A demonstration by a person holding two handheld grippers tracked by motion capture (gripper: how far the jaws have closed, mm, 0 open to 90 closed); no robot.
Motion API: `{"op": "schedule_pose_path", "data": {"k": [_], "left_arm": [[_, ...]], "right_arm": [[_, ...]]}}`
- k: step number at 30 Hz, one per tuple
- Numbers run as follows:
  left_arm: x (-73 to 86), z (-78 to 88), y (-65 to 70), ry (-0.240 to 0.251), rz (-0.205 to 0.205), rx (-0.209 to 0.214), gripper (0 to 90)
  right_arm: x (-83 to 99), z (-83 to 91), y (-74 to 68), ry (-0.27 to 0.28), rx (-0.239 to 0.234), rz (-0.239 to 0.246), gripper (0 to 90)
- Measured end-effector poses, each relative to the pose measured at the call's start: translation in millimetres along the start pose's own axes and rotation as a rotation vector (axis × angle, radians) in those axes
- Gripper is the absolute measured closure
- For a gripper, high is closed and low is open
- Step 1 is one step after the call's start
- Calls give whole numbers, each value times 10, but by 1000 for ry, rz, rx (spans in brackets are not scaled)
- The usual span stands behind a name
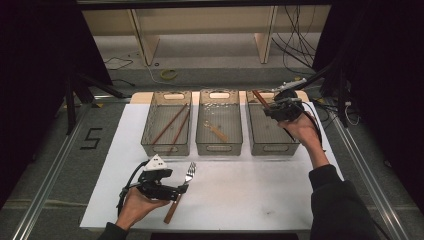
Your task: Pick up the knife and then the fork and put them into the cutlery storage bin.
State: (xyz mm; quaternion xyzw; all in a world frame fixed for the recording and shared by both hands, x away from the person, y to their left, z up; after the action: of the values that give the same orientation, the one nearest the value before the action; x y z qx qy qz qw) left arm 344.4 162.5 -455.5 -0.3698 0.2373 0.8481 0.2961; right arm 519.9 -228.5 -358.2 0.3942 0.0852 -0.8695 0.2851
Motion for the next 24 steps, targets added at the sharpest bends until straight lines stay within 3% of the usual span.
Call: {"op": "schedule_pose_path", "data": {"k": [12, 24], "left_arm": [[33, -3, -3, -21, -9, 2, 167], [55, -9, -6, -31, -13, -7, 167]], "right_arm": [[-27, -269, 198, -36, 47, -85, 773], [-8, -410, 217, -54, 63, -114, 771]]}}
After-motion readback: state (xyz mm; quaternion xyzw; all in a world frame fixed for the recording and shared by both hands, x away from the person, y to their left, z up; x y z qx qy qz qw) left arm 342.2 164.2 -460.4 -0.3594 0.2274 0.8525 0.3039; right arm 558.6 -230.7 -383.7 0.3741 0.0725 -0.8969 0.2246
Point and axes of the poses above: each handheld gripper's, and its own axes: z roughly backward along the jaws, x roughly out of its underside, y roughly to its right, the point moved 1 cm from there along -z, roughly forward along the jaws, and after that the axes turned 3 degrees about y, right-handed, at the moved point
